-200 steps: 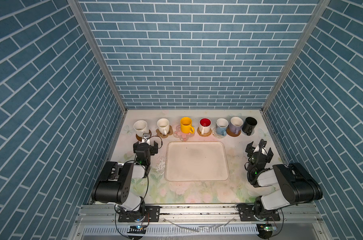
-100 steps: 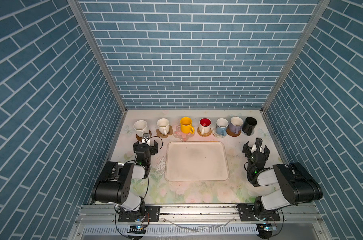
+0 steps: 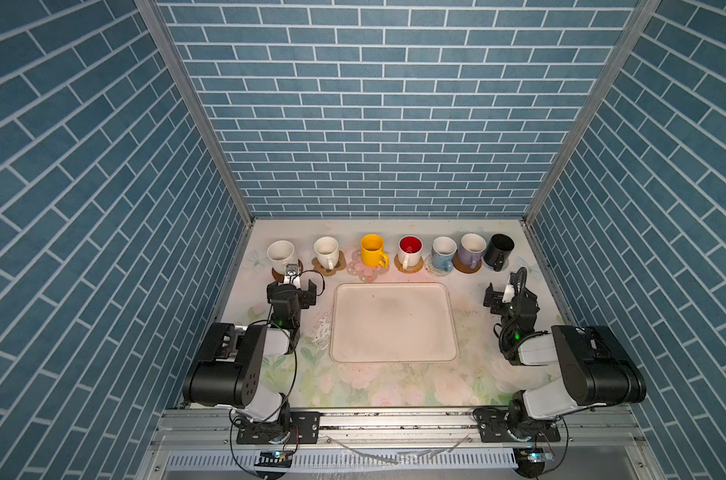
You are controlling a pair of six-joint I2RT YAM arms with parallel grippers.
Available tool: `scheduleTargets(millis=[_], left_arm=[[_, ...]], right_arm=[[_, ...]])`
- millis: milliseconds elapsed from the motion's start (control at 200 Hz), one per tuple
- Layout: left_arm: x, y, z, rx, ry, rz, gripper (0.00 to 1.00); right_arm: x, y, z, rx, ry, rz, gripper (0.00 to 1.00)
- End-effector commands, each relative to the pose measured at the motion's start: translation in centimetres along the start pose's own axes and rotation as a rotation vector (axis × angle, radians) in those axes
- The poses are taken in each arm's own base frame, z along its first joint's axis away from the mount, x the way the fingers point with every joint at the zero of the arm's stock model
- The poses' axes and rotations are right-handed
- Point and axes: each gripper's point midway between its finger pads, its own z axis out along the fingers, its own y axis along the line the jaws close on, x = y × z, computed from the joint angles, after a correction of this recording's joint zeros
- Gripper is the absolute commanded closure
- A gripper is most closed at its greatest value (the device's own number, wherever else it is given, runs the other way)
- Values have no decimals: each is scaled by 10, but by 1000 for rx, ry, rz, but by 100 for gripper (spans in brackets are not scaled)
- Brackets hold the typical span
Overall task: Place cups on coasters
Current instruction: Reset both arms
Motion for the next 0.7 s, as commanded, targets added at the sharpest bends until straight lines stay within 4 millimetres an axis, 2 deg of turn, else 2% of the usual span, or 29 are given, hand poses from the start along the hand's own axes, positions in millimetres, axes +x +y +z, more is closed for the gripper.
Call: scheduleTargets(millis=[0, 695], left_arm=[[-3, 0, 3, 2, -4, -10, 1], [-4, 0, 0, -3, -17, -3, 1]], right_arm=[[4, 0, 17, -38, 78, 57, 1], [3, 1, 15, -44, 74, 43, 1]])
